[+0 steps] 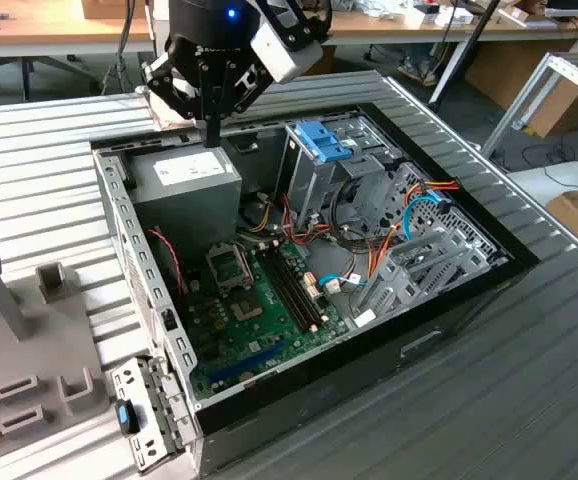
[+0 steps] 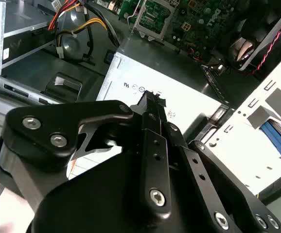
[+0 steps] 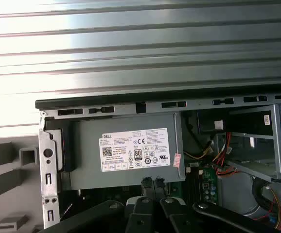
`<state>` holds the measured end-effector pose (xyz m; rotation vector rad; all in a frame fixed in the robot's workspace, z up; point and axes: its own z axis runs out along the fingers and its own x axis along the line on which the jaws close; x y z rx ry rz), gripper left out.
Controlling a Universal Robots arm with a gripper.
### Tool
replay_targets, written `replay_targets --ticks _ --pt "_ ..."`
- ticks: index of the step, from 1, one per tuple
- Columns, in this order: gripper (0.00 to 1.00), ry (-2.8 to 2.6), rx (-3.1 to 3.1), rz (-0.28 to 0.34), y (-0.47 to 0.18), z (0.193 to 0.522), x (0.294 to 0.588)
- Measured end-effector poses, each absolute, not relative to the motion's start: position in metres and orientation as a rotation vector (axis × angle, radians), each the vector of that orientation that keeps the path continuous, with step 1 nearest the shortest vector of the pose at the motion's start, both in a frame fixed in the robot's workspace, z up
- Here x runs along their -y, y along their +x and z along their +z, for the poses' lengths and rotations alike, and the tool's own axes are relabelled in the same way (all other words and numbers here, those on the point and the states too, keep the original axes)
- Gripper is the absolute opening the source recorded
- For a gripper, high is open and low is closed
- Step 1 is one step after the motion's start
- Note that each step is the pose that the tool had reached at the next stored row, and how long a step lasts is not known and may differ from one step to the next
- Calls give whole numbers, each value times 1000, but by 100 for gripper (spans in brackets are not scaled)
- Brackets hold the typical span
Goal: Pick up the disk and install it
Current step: 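Reach for the disk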
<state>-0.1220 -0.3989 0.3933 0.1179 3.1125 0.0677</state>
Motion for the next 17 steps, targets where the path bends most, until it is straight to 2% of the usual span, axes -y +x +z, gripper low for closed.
replay_targets --ticks 17 --pt "11 118 -3113 68 -128 393 399"
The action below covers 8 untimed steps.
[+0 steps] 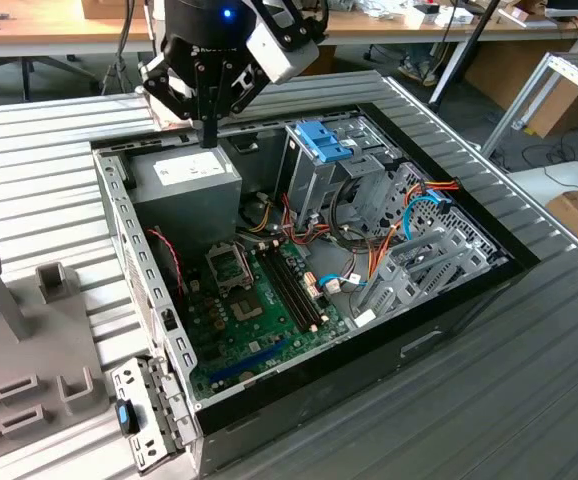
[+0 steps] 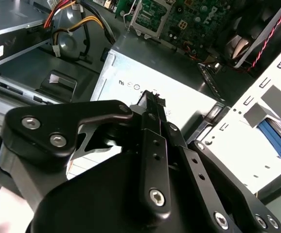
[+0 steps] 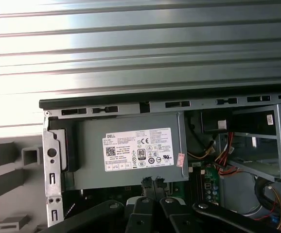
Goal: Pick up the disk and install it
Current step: 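Reach for the disk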
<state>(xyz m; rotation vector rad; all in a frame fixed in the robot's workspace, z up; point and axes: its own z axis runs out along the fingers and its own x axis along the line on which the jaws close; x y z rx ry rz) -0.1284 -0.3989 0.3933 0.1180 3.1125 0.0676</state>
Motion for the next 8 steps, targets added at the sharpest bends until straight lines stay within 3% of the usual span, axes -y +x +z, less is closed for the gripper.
replay_targets --ticks 8 --pt "11 118 -3113 68 -144 393 399"
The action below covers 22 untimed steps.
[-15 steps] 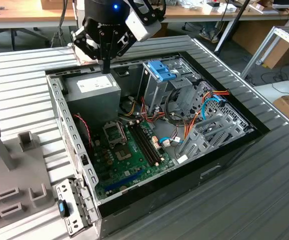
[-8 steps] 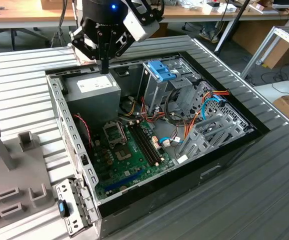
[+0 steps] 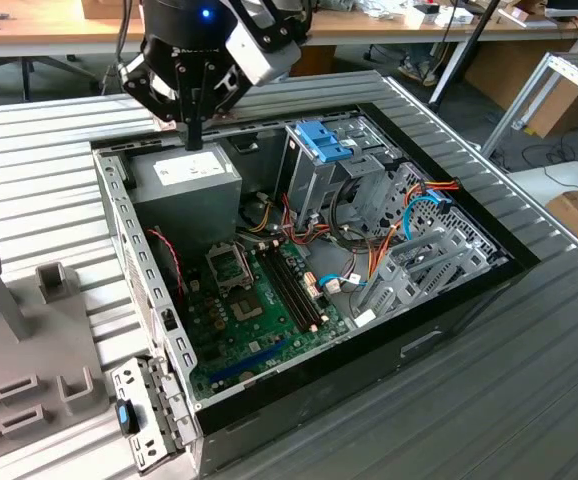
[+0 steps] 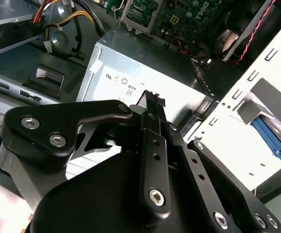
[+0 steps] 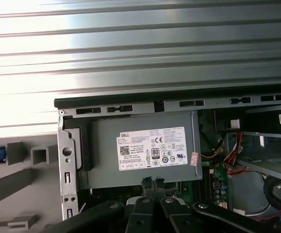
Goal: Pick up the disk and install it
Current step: 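Reach for the disk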
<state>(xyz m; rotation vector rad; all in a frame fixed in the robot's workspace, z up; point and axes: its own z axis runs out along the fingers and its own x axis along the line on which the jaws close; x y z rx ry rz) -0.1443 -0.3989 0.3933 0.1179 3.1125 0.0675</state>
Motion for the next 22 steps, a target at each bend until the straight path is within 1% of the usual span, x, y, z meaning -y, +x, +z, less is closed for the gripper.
replay_targets --ticks 22 --pt "11 118 -3112 68 -202 393 399"
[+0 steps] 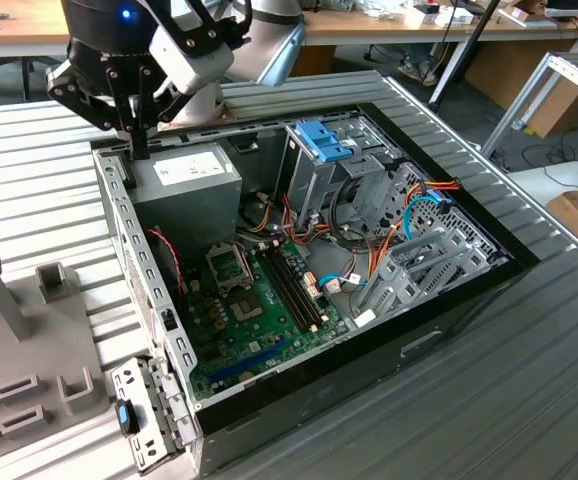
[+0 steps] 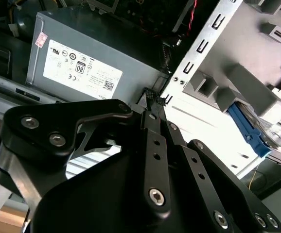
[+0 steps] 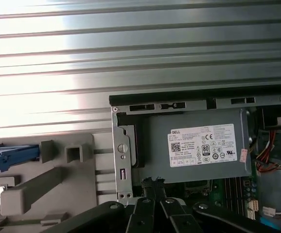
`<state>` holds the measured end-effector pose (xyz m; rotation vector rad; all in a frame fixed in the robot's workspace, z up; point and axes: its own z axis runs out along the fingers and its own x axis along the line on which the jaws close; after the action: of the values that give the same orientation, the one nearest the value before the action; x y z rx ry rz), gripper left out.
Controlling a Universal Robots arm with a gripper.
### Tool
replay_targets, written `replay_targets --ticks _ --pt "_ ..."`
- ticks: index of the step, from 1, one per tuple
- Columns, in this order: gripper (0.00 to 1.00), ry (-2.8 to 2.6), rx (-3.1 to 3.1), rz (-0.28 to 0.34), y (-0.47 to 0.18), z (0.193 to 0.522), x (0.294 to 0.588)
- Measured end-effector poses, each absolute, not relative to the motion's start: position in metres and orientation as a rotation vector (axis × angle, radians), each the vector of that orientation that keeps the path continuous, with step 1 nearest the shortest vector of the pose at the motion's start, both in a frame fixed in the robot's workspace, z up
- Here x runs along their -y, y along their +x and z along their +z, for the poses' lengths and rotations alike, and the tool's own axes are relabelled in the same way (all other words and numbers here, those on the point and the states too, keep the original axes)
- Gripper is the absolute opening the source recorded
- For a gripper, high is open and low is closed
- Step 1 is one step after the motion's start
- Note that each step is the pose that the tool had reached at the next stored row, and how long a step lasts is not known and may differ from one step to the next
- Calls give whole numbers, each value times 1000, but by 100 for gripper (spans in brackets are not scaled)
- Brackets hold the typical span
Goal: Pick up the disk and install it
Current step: 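Reach for the disk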
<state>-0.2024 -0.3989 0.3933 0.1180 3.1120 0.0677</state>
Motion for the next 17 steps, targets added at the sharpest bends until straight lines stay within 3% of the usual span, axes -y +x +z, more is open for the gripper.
replay_targets --ticks 17 --pt "11 118 -3112 68 -220 393 399"
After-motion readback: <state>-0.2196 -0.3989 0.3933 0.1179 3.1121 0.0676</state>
